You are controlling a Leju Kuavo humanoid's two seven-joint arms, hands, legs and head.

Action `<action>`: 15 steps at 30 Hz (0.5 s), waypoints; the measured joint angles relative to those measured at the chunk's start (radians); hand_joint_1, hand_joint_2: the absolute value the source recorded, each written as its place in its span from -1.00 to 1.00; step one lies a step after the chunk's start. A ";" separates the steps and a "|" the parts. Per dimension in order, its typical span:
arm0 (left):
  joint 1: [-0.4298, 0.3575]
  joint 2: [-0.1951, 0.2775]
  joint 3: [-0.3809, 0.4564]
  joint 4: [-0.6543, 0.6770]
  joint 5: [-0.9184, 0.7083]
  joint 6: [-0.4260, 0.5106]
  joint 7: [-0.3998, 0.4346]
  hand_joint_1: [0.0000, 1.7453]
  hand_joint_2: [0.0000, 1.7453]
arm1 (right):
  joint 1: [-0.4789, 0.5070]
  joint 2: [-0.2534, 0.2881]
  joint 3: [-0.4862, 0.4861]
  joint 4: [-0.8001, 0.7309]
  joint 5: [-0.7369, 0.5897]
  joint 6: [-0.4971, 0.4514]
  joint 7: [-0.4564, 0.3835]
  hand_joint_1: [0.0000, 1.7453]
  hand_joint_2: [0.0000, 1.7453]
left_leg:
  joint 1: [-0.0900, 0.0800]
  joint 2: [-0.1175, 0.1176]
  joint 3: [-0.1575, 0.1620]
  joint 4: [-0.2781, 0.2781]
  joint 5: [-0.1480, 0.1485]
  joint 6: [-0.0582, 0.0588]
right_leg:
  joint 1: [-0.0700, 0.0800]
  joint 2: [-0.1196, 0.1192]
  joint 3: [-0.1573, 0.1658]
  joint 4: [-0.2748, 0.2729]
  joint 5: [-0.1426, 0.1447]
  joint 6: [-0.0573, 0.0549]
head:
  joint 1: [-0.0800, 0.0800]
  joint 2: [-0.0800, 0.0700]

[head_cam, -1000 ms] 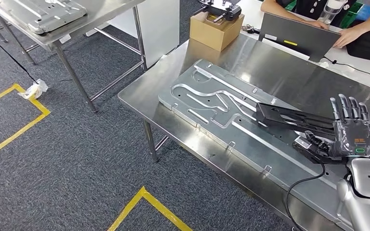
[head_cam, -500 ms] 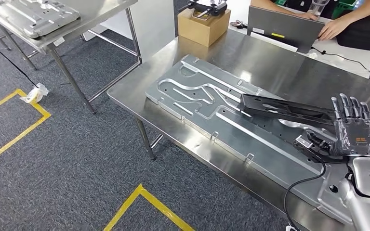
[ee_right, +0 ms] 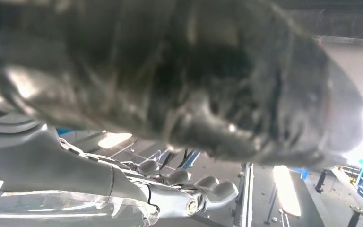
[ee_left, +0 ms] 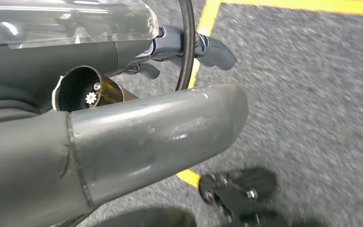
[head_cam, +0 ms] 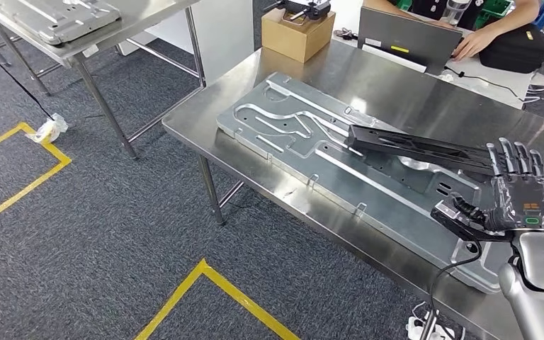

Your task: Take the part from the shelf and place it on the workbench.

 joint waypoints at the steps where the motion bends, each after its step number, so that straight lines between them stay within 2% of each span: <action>1: -0.001 -0.001 0.000 0.000 0.000 0.000 0.000 -1.00 -1.00 | 0.000 -0.002 -0.001 0.000 0.000 0.001 0.000 -1.00 -1.00 | 0.001 0.002 -0.012 -0.003 0.014 0.003 | -0.003 -0.002 -0.014 0.047 -0.052 0.003 | 0.000 0.000; 2: -0.001 -0.001 0.000 0.000 -0.001 -0.001 0.000 -1.00 -1.00 | 0.000 -0.003 -0.001 0.000 0.000 0.002 0.000 -1.00 -1.00 | 0.001 0.004 -0.027 -0.004 0.027 0.005 | -0.005 -0.003 -0.027 0.107 -0.103 0.008 | 0.000 0.000; 3: -0.001 -0.002 0.000 0.000 -0.001 -0.002 0.000 -1.00 -1.00 | 0.001 -0.003 -0.001 0.000 0.000 0.004 0.000 -1.00 -1.00 | 0.001 0.005 -0.042 -0.003 0.038 0.003 | -0.007 -0.004 -0.035 0.164 -0.133 0.013 | 0.000 0.000; 4: -0.001 -0.004 0.000 0.000 -0.002 -0.004 0.001 -1.00 -1.00 | 0.002 -0.003 -0.001 0.000 0.000 0.006 0.000 -1.00 -1.00 | 0.002 0.006 -0.058 0.000 0.048 0.001 | -0.009 -0.005 -0.034 0.203 -0.141 0.018 | 0.000 0.000; 5: -0.001 -0.005 0.000 0.000 -0.003 -0.005 0.002 -1.00 -1.00 | 0.003 -0.003 -0.001 0.000 0.000 0.007 0.000 -1.00 -1.00 | 0.002 0.008 -0.074 0.004 0.057 -0.001 | -0.011 -0.006 -0.019 0.214 -0.128 0.021 | 0.000 0.000; 6: -0.001 -0.006 0.000 0.000 -0.003 -0.005 0.002 -1.00 -1.00 | 0.003 -0.003 -0.001 0.000 0.000 0.009 0.000 -1.00 -1.00 | 0.003 0.009 -0.090 0.009 0.064 -0.004 | -0.013 -0.007 0.015 0.187 -0.103 0.024 | 0.000 0.000; 7: -0.001 -0.007 0.000 0.000 -0.004 -0.006 0.002 -1.00 -1.00 | 0.002 -0.003 -0.001 -0.001 0.000 0.009 0.000 -1.00 -1.00 | 0.004 0.010 -0.104 0.015 0.071 -0.007 | -0.015 -0.010 0.065 0.130 -0.080 0.025 | 0.000 0.000; 9: -0.002 -0.009 0.000 0.000 -0.006 -0.006 0.004 -1.00 -1.00 | 0.000 -0.003 -0.001 -0.005 0.000 0.012 0.000 -1.00 -1.00 | 0.004 0.010 -0.124 0.027 0.081 -0.017 | -0.011 -0.014 0.164 -0.008 -0.080 0.018 | 0.000 0.000; 10: -0.002 -0.009 0.000 0.000 -0.007 -0.007 0.004 -1.00 -1.00 | 0.000 -0.003 -0.001 -0.007 -0.001 0.014 -0.002 -1.00 -1.00 | 0.003 0.011 -0.129 0.030 0.085 -0.024 | -0.008 -0.015 0.190 -0.051 -0.091 0.011 | 0.000 0.000; 11: -0.003 -0.010 0.000 0.000 -0.008 -0.007 0.004 -1.00 -1.00 | -0.001 -0.003 -0.001 -0.009 -0.001 0.015 -0.003 -1.00 -1.00 | 0.004 0.011 -0.131 0.031 0.092 -0.031 | -0.004 -0.015 0.198 -0.072 -0.100 0.003 | 0.000 0.000; 13: -0.003 -0.011 0.000 0.000 -0.009 -0.007 0.005 -1.00 -1.00 | 0.000 -0.003 0.000 -0.011 -0.001 0.018 -0.005 -1.00 -1.00 | 0.005 0.011 -0.135 0.033 0.103 -0.045 | -0.003 -0.015 0.191 -0.079 -0.089 -0.016 | 0.001 0.000; 14: -0.003 -0.011 0.000 0.000 -0.010 -0.007 0.005 -1.00 -1.00 | 0.000 -0.002 0.001 -0.012 -0.001 0.019 -0.005 -1.00 -1.00 | 0.006 0.008 -0.144 0.047 0.091 -0.051 | -0.006 -0.016 0.186 -0.082 -0.079 -0.025 | 0.001 0.000; 15: -0.002 -0.011 0.000 0.000 -0.010 -0.007 0.005 -1.00 -1.00 | 0.000 -0.001 0.002 -0.012 -0.001 0.020 -0.006 -1.00 -1.00 | 0.006 0.004 -0.158 0.077 0.064 -0.057 | -0.008 -0.017 0.180 -0.086 -0.069 -0.033 | 0.001 0.000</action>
